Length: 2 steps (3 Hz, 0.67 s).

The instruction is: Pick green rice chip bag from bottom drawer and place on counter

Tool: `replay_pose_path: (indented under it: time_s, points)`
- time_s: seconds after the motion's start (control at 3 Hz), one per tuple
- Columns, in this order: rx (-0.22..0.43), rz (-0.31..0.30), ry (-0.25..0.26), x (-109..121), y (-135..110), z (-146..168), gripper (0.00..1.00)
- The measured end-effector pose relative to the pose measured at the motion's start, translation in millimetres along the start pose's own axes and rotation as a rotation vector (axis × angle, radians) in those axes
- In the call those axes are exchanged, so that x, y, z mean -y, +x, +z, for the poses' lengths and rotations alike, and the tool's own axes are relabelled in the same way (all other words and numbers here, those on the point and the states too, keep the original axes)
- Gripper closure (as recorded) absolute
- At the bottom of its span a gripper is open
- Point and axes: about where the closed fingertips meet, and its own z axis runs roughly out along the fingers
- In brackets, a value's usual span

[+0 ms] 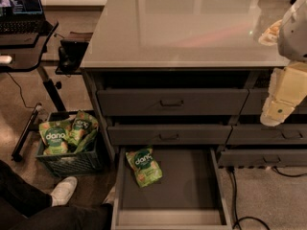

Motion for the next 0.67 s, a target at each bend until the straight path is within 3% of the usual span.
replay_pose_path:
  time_s: [0.67]
  points:
    - [0.022,0.021,0.000,-3.9,-1.5,5.3,0.00]
